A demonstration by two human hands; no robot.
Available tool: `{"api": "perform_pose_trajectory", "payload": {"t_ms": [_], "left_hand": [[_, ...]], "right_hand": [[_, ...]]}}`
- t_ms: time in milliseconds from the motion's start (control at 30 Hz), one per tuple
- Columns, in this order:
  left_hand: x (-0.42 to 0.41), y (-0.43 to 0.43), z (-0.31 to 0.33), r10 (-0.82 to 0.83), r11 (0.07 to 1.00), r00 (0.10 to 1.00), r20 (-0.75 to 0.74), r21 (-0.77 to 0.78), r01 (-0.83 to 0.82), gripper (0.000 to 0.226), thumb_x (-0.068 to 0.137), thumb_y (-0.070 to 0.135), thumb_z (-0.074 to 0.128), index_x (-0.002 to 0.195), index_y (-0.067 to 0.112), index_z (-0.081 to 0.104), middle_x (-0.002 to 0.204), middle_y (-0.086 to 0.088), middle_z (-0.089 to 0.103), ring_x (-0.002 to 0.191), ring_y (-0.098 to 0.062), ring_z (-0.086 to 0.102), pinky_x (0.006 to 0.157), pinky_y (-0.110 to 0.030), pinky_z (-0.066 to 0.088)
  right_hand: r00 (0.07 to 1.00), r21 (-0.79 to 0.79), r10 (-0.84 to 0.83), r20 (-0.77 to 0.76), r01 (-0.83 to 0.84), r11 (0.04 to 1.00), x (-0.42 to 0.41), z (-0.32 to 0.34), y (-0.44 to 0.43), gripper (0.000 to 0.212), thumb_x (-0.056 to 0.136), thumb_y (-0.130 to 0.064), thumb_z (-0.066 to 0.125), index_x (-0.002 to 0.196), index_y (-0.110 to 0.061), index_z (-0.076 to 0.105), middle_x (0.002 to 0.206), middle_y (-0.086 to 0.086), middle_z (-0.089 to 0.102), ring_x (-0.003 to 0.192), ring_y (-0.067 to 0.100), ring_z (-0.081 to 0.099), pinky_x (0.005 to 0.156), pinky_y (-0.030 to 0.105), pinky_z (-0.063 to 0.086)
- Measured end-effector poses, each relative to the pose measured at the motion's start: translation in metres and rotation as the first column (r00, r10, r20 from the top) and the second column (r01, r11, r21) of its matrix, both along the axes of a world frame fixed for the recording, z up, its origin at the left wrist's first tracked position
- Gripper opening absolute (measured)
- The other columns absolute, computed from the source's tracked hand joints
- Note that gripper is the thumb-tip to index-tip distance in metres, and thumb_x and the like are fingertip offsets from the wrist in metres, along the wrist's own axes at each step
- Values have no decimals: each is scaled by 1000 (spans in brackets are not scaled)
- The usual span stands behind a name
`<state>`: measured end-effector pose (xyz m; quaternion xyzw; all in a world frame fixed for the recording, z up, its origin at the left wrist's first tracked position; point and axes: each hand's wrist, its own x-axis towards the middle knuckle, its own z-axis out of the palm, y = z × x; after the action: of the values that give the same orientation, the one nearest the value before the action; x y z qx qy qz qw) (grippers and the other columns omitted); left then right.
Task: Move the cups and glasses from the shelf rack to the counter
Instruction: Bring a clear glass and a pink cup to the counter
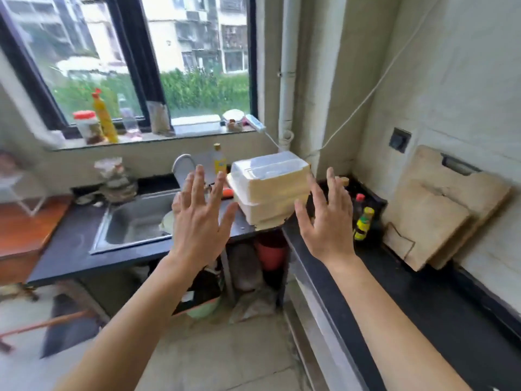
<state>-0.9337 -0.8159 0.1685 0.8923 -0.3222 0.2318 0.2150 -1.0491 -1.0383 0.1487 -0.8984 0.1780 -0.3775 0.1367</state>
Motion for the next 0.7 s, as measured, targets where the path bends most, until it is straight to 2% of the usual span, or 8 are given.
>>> {"api": "perform_pose_trajectory", "payload": {"t_ms": [133, 300, 500, 700], "left_hand": [[71, 125, 0, 156, 988, 988, -2, -3, -156, 64, 99, 52, 35, 155, 21, 30, 165, -17, 13, 150, -37, 13, 113, -61, 21], [130, 247, 0, 347, 938, 936, -54, 8, -347, 68, 98, 57, 28, 157, 23, 23, 166, -14, 6, 152, -32, 5, 117, -56, 14], [189, 351, -19, 531, 847, 844, -78, 19, -531, 69, 98, 60, 21, 158, 26, 18, 167, -11, 4, 153, -29, 3, 119, -51, 10], [288, 421, -37, 663, 748, 745, -70, 48, -662, 68, 98, 59, 23, 157, 25, 23, 166, -14, 10, 152, -32, 7, 118, -54, 13]], "right_hand": [[981, -4, 192, -19, -192, 981, 112, 1, 112, 56, 102, -42, 49, 153, -21, 42, 166, 16, 21, 151, 38, 23, 118, 58, 24], [916, -29, 400, -33, -401, 915, 217, -2, 227, 56, 99, -39, 56, 149, -16, 49, 163, 19, 29, 147, 39, 32, 115, 59, 30], [806, -32, 589, -65, -591, 806, 329, -16, 328, 60, 99, -47, 43, 151, -17, 45, 163, 19, 28, 148, 39, 32, 117, 56, 29], [699, -28, 712, -63, -714, 699, 459, -39, 404, 60, 100, -45, 46, 152, -15, 43, 164, 18, 27, 149, 37, 31, 119, 54, 28]]}}
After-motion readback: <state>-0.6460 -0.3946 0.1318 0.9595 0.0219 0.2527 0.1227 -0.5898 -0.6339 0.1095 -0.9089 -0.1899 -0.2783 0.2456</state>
